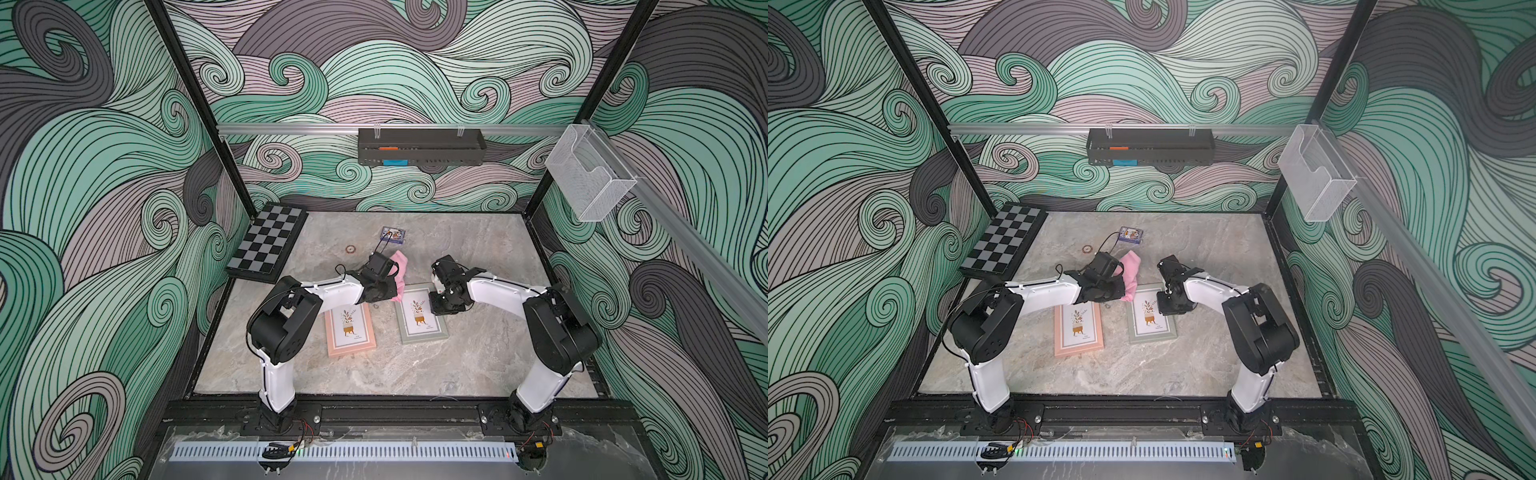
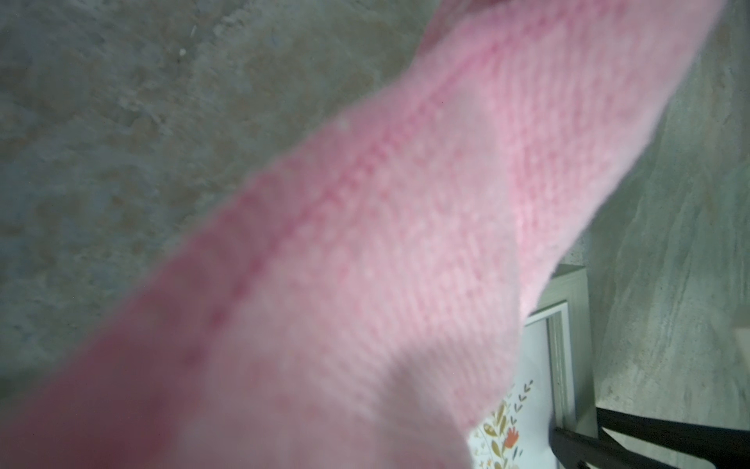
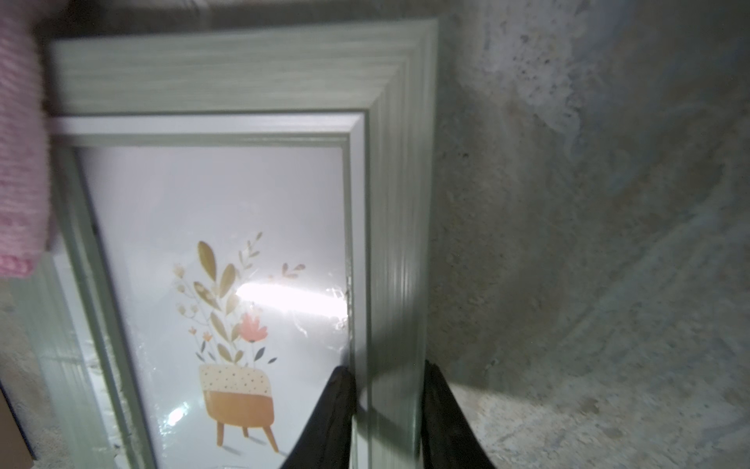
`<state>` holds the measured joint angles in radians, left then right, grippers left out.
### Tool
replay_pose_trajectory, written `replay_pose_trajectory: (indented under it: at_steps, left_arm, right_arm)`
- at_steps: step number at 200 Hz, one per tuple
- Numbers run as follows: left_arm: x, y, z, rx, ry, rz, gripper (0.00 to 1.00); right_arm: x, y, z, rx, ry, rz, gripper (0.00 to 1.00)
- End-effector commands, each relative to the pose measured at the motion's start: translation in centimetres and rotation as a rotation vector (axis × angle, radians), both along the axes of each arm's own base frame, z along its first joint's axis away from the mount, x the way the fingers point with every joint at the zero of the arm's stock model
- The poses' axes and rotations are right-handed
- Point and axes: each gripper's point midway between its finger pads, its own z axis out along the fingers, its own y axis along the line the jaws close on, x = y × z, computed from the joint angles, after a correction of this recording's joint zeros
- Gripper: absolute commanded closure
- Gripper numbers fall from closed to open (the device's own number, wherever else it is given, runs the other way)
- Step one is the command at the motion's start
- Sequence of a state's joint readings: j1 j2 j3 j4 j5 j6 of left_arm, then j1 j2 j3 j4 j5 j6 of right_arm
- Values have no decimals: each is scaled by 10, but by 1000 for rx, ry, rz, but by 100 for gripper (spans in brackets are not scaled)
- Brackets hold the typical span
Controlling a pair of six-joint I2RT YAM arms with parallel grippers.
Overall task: Wipe the picture frame with a cloth
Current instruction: Wipe the dirt from the picture frame.
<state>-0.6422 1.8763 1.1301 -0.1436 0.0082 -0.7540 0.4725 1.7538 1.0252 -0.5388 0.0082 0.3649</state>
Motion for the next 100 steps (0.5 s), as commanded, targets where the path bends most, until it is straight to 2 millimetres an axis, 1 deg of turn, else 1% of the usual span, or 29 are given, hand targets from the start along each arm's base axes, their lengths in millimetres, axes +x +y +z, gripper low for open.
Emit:
replay_pose_trajectory:
  at_steps: [1,23,30,43,57,67,83,91,100]
  left_arm:
    - [-29,13,1,33,115,24,100]
    - [-67,28,4,107,170,37,100]
    - [-79,30,4,107,181,33,100]
    - [-102,30,2,91,210,19,100]
    - [-124,23,3,45,243,-4,100]
    - [-134,14,6,2,260,-27,100]
    - [-142,3,10,-37,279,-59,100]
    - [-142,-3,13,-50,286,-74,100]
    - [-136,-6,15,-39,271,-79,100]
  right_arm:
    - [-27,-13,-24,-52,119,4,73]
    - [-27,-13,-22,-51,114,5,73]
    - [-27,-13,-21,-51,113,4,73]
    - [-28,-13,-21,-49,113,3,73]
    - [-28,-14,-20,-47,111,1,73]
    - [-28,-13,-19,-45,110,3,73]
    - [-28,-13,-18,-44,107,2,73]
    - [-29,-13,-18,-41,109,4,73]
    - [-28,-12,-18,-39,109,5,73]
